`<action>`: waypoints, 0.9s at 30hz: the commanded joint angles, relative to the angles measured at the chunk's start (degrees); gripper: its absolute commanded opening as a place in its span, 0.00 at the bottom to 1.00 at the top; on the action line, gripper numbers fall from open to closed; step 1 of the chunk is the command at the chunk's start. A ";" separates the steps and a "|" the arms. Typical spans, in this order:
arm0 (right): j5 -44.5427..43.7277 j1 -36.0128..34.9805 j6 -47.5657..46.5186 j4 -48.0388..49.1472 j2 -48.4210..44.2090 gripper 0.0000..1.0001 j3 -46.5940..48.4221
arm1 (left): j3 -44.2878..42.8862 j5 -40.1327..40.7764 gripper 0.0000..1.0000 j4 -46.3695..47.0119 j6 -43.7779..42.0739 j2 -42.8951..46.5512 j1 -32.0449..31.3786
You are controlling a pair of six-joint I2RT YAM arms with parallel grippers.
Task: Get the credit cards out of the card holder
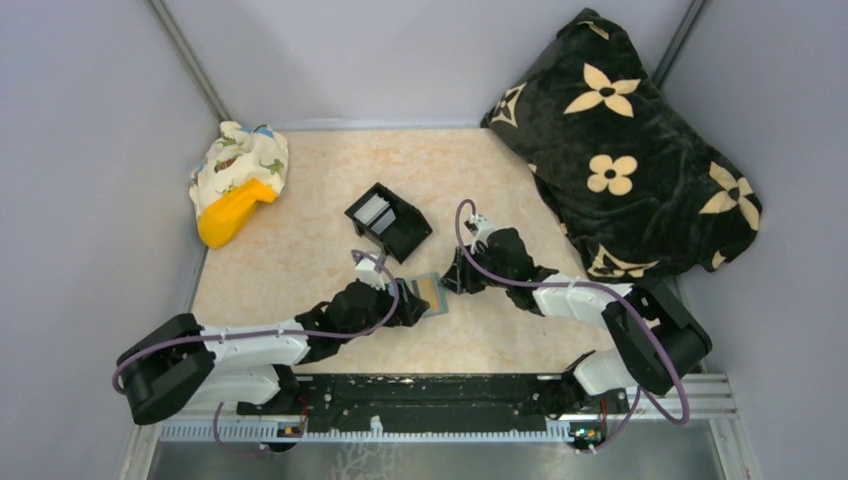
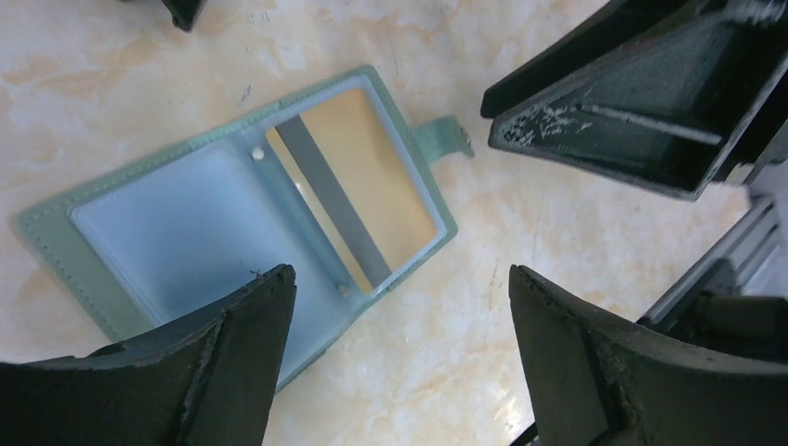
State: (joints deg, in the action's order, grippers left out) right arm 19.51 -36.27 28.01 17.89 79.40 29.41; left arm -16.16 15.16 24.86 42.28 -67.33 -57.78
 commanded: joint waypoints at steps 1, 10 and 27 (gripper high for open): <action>-1.83 -0.38 -1.44 2.54 1.19 0.38 3.83 | -0.78 -7.75 0.88 7.08 6.19 -1.84 3.99; -3.61 -0.39 -1.62 2.80 2.73 0.33 2.93 | 0.60 -14.02 0.69 14.49 11.76 -8.25 7.68; -1.30 -0.38 -1.46 5.79 5.83 0.06 1.06 | 0.08 -11.66 0.63 11.79 10.29 -12.12 9.18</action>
State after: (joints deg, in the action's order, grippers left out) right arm 16.80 -36.27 26.59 19.70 83.79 30.74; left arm -15.29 2.00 37.21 54.04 -79.33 -48.97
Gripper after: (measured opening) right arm 0.081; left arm 0.630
